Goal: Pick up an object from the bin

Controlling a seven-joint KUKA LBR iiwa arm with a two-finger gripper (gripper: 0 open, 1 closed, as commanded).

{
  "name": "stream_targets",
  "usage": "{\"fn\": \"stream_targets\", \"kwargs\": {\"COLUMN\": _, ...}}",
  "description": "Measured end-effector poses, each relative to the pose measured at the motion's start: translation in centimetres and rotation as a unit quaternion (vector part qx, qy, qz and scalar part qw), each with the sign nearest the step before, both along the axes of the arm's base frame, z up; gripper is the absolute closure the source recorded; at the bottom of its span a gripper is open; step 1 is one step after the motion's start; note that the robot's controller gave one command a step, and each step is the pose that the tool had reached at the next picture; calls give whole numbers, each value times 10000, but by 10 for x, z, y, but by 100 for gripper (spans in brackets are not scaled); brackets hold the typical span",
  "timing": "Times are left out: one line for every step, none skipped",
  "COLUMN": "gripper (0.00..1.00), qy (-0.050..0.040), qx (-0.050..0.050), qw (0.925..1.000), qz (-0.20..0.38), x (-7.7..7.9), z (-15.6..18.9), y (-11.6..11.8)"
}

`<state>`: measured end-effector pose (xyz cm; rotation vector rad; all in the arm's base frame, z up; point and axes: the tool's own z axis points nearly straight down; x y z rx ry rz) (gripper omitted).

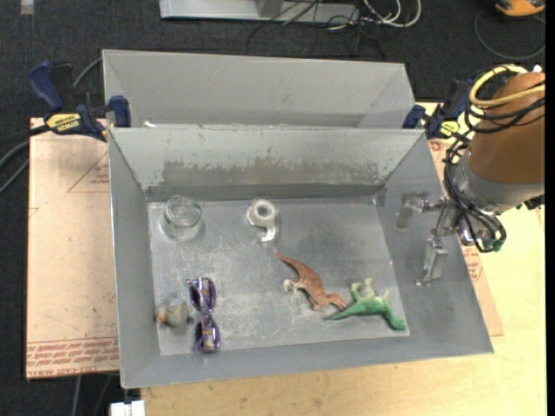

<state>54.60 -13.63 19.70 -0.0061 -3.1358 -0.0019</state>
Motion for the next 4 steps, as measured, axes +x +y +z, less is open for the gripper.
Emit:
{"fn": "stream_targets", "kwargs": {"gripper": 0, "qy": -37, "qx": -6, "qw": 10000, "qz": 21, "x": 2, "z": 5, "y": 1}}
{"fn": "stream_targets", "kwargs": {"gripper": 0, "qy": -30, "qx": 0, "qw": 9981, "qz": 619, "x": -3, "z": -79, "y": 36}}
{"fn": "stream_targets", "kwargs": {"gripper": 0, "qy": -21, "qx": -4, "qw": 9998, "qz": -195, "x": -23, "z": -115, "y": 34}}
{"fn": "stream_targets", "kwargs": {"gripper": 0, "qy": -48, "qx": 4, "qw": 10000, "qz": 76, "x": -50, "z": -127, "y": 63}}
